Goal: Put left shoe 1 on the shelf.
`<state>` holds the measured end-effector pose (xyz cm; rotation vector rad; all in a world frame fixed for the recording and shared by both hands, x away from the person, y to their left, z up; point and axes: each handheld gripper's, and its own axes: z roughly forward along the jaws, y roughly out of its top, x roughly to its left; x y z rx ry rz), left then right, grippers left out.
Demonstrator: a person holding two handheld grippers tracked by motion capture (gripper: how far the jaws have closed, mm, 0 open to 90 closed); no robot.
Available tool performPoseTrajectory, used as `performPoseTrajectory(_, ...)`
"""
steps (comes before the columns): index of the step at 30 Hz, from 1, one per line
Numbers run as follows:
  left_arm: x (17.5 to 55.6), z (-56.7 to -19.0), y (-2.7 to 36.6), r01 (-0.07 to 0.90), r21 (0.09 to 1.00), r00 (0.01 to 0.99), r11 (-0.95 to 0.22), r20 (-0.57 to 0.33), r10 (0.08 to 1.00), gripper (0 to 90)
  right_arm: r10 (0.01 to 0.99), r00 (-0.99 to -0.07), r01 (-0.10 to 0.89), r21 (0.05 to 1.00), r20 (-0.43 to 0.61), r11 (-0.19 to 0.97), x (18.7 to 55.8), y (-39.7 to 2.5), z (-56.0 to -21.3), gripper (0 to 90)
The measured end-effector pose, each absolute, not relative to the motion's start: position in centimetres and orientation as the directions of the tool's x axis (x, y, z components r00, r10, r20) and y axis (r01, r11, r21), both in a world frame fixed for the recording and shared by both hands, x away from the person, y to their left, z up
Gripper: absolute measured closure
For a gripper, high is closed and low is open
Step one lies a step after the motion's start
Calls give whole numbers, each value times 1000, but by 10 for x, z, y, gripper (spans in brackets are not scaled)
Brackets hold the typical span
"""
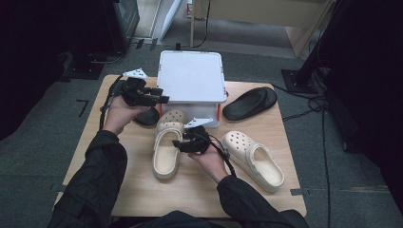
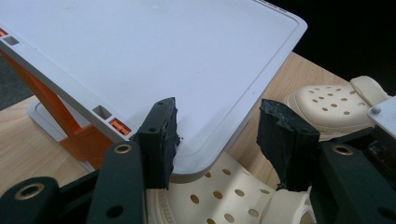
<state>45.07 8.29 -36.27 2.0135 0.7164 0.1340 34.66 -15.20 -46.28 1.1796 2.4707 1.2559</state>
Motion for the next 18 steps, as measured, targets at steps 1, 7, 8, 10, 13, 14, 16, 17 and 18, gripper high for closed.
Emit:
performPoseTrajectory(1,451,-363,83,432,824,821,-367,-191,538,487,697,-679,596,727,230,340,346,-153,-462,546)
performPoseTrajectory(7,450,-364,84,427,830,820,-359,-189,540,495,724,-616,660,705,308,261,348,-162,-456,709)
performPoseTrajectory(8,450,-364,84,425,831,821,-358,-188,540,497,730,-609,664,703,311,255,348,-163,-455,727)
performPoseTrajectory(10,450,-365,83,424,832,820,-357,-186,541,498,738,-604,659,709,301,250,349,-165,-454,756)
performPoseTrajectory(13,449,-365,83,424,833,819,-356,-185,543,498,744,-597,660,711,300,243,350,-167,-454,758)
performPoseTrajectory(14,450,-365,83,424,833,820,-355,-186,542,498,742,-606,650,716,286,255,350,-166,-455,745)
performPoseTrajectory(16,450,-365,83,424,833,820,-356,-186,542,500,746,-617,623,734,251,269,348,-160,-455,713)
performPoseTrajectory(17,450,-365,83,424,833,820,-355,-187,542,500,746,-617,623,734,251,269,348,-160,-455,713)
performPoseTrajectory(18,449,-365,83,424,833,819,-354,-186,543,500,751,-617,615,739,233,275,349,-157,-456,704)
